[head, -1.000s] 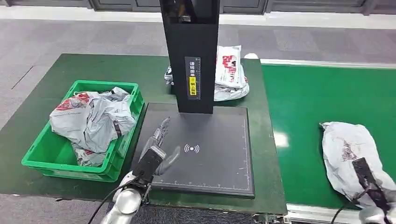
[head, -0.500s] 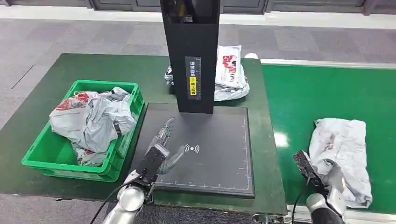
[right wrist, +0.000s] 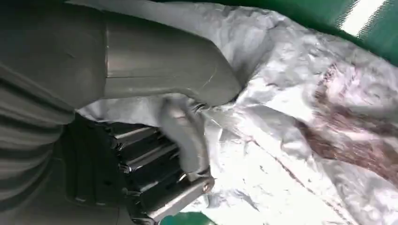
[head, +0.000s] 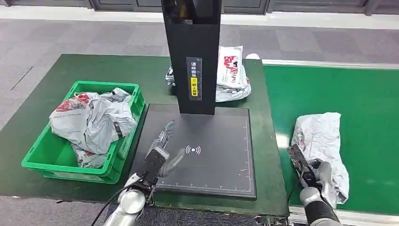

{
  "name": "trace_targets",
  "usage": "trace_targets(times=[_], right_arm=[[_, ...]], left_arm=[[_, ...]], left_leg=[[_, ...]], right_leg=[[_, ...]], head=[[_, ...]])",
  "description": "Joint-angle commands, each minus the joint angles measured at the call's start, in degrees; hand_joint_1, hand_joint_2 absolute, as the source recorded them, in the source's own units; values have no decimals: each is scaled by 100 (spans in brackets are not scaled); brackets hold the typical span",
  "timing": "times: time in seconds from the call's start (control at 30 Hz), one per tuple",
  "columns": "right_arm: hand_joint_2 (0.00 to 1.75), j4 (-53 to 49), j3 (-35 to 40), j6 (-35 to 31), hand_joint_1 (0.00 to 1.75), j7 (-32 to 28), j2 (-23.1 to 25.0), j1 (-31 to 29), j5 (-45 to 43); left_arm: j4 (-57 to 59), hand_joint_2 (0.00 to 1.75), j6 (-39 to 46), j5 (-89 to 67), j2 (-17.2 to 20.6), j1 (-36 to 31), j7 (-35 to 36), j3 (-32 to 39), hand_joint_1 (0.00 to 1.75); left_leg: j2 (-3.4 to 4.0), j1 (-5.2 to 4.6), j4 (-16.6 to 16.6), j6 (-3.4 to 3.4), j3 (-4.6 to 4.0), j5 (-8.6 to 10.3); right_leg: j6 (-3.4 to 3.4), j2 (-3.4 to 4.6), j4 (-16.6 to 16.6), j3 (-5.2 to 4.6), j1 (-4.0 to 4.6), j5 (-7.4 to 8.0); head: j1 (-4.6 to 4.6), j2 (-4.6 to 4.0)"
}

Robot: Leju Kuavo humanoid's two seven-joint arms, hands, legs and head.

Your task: Moved the parcel from conveyor to table for the left to box.

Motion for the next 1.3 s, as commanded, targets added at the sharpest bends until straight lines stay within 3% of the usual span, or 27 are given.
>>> trace_targets(times=[0.03,0.13,0.2,0.3,0.37,0.53,0.73,0.93,1.07,1.17,1.3], right_arm=[[175,423,-603,760,175,-793,65,-232,-1669],[175,372,-1707,2166,175,-1807,39,-373,-3876],[175,271,-1582,2259,175,-1753,-38,-344,-4034],[175,-500,-1727,3368,175,-2288,135,-204,-5915],[175,-1807,-1221,3536,175,-2084,354,209,-7059],[175,-4085,-402,3235,175,-1818,426,948,-8649],[175,-4109,-355,3237,175,-1871,378,987,-8785],[175,-5523,-100,3360,175,-1914,683,1294,-8842],[175,-5758,996,3378,175,-1665,827,1298,-8306],[175,-5209,1959,3236,175,-1576,867,1031,-8070],[175,-4629,2630,3225,175,-1513,859,771,-8126]], left_arm=[[353,175,116,71,216,-95,-37,-192,0],[382,175,259,115,245,-56,-159,-170,0],[409,175,280,126,259,-47,-201,-164,0],[428,175,358,136,245,-3,-311,-91,0],[409,175,363,110,206,11,-352,-17,0],[291,175,369,2,130,78,-377,171,0],[313,175,361,-15,116,59,-380,197,0],[242,175,371,-128,72,83,-365,331,0],[294,175,316,-215,8,20,-322,324,0],[385,175,289,-245,-27,-120,-279,271,0],[316,175,300,-260,-60,-110,-225,263,0]], left_leg=[[-7,10,-8,-2,-5,9],[-5,5,-9,-1,-3,9],[4,3,-5,-1,-2,6],[19,0,-6,-4,-3,8],[11,1,-3,-4,-11,8],[-17,2,-1,-4,-22,12],[-15,3,-3,-3,-27,10],[-16,-2,2,-2,-34,11],[6,6,-2,-5,-32,8],[10,1,1,-2,-29,9],[5,4,1,-7,-28,15]], right_leg=[[-6,7,-16,-1,10,12],[-4,7,-14,-1,7,11],[-4,10,-9,-2,10,10],[-11,22,-7,-11,7,16],[-10,15,-4,-16,8,17],[-10,-5,-3,-18,6,13],[-7,-2,-6,-21,2,14],[-7,-4,3,-31,-5,13],[-12,22,-4,-33,4,19],[-7,19,3,-31,1,18],[-6,16,0,-27,10,19]], head=[[0,0],[0,0],[0,0],[0,0],[0,0],[0,0],[0,0],[0,0],[0,0],[0,0],[0,0]])
